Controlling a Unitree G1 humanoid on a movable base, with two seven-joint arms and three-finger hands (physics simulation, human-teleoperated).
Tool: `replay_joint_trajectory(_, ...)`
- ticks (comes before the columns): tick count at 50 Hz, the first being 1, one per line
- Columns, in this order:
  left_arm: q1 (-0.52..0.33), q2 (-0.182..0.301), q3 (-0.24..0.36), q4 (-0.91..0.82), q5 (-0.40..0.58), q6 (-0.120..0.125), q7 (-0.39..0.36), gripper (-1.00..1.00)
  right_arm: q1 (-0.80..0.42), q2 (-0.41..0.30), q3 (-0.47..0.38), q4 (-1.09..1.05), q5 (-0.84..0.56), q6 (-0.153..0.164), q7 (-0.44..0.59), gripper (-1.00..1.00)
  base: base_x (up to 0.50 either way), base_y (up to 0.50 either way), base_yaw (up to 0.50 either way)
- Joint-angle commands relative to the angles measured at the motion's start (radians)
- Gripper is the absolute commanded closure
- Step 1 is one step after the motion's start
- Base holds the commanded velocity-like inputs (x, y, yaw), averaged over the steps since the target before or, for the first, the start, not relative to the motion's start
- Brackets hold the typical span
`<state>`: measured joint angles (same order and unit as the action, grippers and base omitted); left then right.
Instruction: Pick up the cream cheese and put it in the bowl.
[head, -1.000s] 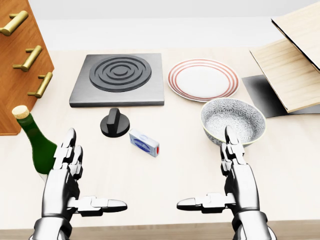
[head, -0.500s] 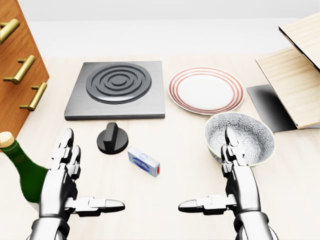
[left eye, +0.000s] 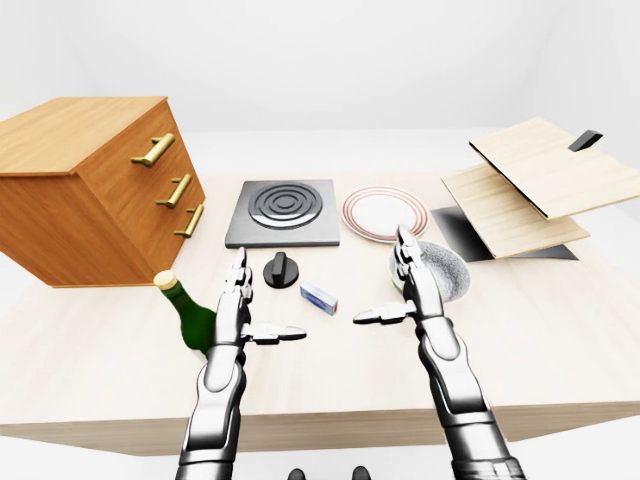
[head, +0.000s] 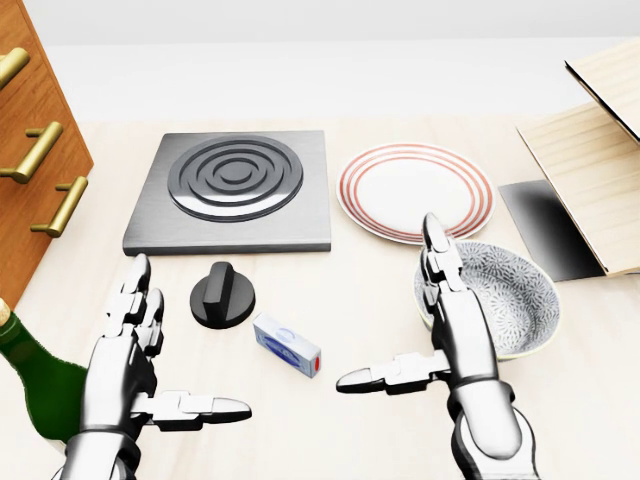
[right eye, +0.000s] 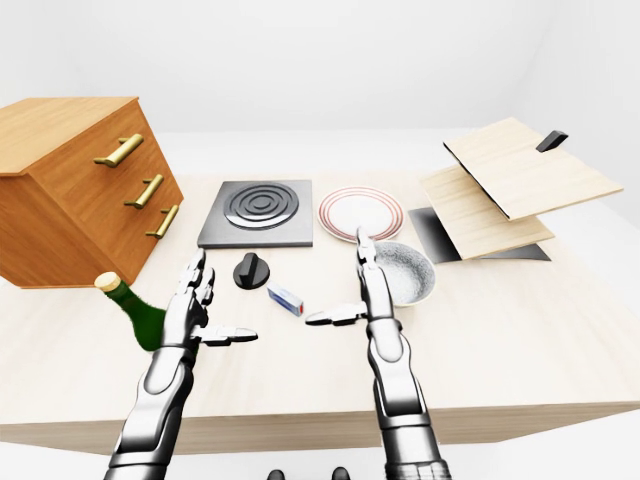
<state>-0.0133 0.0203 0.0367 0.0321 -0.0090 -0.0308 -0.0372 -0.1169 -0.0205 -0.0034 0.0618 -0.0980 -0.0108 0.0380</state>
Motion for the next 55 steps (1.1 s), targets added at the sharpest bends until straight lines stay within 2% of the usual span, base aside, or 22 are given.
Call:
replay_joint_trajectory(1, -0.003, 0.003, 0.001, 0.010, 0.002, -0.002, -0.006, -1.00, -0.230, 0.015, 0.031, 0.120, -0.050, 0.023, 0.035, -1.00, 0.00, 0.00, 0.00)
replay_joint_trajectory(3, -0.010, 0.005, 0.005, 0.023, 0.001, -0.008, -0.007, -1.00, -0.275, 0.020, 0.038, 0.191, -0.060, -0.009, 0.042, -1.00, 0.00, 0.00, 0.00)
replay_joint_trajectory(4, -0.014, 0.005, 0.008, 0.030, 0.000, -0.010, -0.007, -1.00, -0.289, 0.024, 0.037, 0.209, -0.060, -0.011, 0.044, -1.00, 0.00, 0.00, 0.00)
replay_joint_trajectory(5, -0.019, 0.006, 0.010, 0.039, -0.001, -0.014, -0.005, -1.00, -0.303, 0.032, 0.040, 0.203, -0.050, 0.007, 0.058, -1.00, 0.00, 0.00, 0.00)
replay_joint_trajectory(6, -0.022, 0.007, 0.012, 0.048, -0.003, -0.017, -0.005, -1.00, -0.313, 0.036, 0.038, 0.216, -0.042, 0.007, 0.061, -1.00, 0.00, 0.00, 0.00)
replay_joint_trajectory(7, -0.026, 0.007, 0.013, 0.055, -0.008, -0.007, -0.008, -1.00, -0.333, 0.050, 0.029, 0.227, 0.007, 0.036, 0.085, -1.00, 0.00, 0.00, 0.00)
replay_joint_trajectory(8, -0.030, 0.007, 0.014, 0.066, -0.009, -0.010, -0.007, -1.00, -0.341, 0.051, 0.030, 0.222, 0.018, 0.052, 0.084, -1.00, 0.00, 0.00, 0.00)
replay_joint_trajectory(10, -0.033, 0.008, 0.013, 0.080, -0.004, -0.028, -0.003, -1.00, -0.359, 0.052, 0.031, 0.236, 0.035, 0.052, 0.086, -1.00, 0.00, 0.00, 0.00)
replay_joint_trajectory(12, -0.036, 0.008, 0.012, 0.096, -0.003, -0.040, -0.001, -1.00, -0.367, 0.057, 0.035, 0.217, 0.057, 0.076, 0.094, -1.00, 0.00, 0.00, 0.00)
replay_joint_trajectory(13, -0.037, 0.008, 0.012, 0.100, -0.002, -0.042, -0.001, -1.00, -0.375, 0.066, 0.032, 0.210, 0.084, 0.098, 0.100, -1.00, 0.00, 0.00, 0.00)
replay_joint_trajectory(18, -0.033, 0.009, 0.011, 0.094, -0.002, -0.034, -0.002, -1.00, -0.391, 0.088, 0.060, 0.171, 0.110, 0.098, 0.107, -1.00, 0.00, 0.00, 0.00)
replay_joint_trajectory(22, -0.042, 0.011, 0.019, 0.093, -0.007, -0.028, 0.003, -1.00, -0.341, 0.107, 0.092, 0.097, 0.109, 0.098, 0.123, -1.00, 0.00, 0.00, 0.00)
replay_joint_trajectory(34, -0.036, 0.011, 0.017, 0.086, -0.010, -0.027, 0.007, -1.00, -0.279, 0.123, 0.121, 0.054, 0.088, 0.098, 0.139, -1.00, 0.00, 0.00, 0.00)
replay_joint_trajectory(38, -0.036, 0.011, 0.020, 0.071, -0.014, -0.015, 0.007, -1.00, -0.237, 0.130, 0.142, 0.057, 0.049, 0.098, 0.149, -1.00, 0.00, 0.00, 0.00)
replay_joint_trajectory(43, -0.042, 0.011, 0.022, 0.085, -0.015, -0.022, 0.012, -1.00, -0.195, 0.132, 0.149, 0.038, 0.031, 0.098, 0.153, -1.00, 0.00, 0.00, 0.00)
replay_joint_trajectory(48, -0.040, 0.010, 0.020, 0.080, -0.017, -0.018, 0.013, -1.00, -0.194, 0.131, 0.146, 0.040, 0.031, 0.098, 0.154, -1.00, 0.00, 0.00, 0.00)
replay_joint_trajectory(52, -0.041, 0.011, 0.022, 0.068, -0.020, -0.005, 0.015, -1.00, -0.198, 0.129, 0.152, 0.062, 0.009, 0.098, 0.152, -1.00, 0.00, 0.00, 0.00)
replay_joint_trajectory(55, -0.043, 0.012, 0.024, 0.072, -0.021, -0.007, 0.016, -1.00, -0.196, 0.129, 0.151, 0.064, -0.004, 0.098, 0.150, -1.00, 0.00, 0.00, 0.00)
